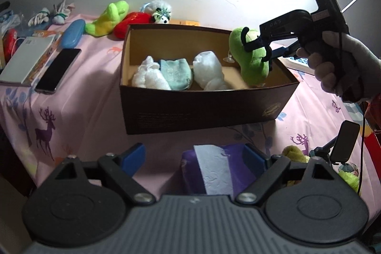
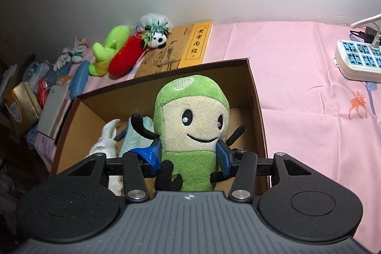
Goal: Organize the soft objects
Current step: 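Carry the green plush toy into the box and open the right gripper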
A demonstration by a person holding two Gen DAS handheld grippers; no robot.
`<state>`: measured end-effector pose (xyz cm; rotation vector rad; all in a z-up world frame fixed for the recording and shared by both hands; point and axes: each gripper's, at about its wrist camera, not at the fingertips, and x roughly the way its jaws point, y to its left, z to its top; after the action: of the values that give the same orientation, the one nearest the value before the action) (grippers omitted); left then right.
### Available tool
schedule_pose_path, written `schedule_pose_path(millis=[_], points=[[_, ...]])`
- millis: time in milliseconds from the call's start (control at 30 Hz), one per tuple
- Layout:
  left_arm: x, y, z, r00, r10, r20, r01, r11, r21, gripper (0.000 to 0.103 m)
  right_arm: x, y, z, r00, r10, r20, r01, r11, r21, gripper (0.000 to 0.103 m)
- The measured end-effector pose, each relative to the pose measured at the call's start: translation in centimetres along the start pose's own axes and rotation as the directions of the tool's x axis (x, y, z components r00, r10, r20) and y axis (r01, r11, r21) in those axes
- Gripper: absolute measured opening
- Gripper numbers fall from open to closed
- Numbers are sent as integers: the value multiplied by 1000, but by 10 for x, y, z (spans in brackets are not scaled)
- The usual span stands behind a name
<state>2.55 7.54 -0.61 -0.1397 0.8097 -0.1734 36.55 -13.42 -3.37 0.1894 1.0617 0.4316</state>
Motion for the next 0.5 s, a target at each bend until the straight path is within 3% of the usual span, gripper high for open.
schedule_pose_path(millis=[200, 500], points=[[-4, 21, -7, 1000, 23, -9, -24, 998, -59, 89, 39, 13, 3, 989, -138, -50, 134, 988, -83, 33], [-10, 40, -17, 998, 56, -27, -59, 993, -102, 89, 61, 5, 12, 983, -153, -101, 150, 988, -34, 38]])
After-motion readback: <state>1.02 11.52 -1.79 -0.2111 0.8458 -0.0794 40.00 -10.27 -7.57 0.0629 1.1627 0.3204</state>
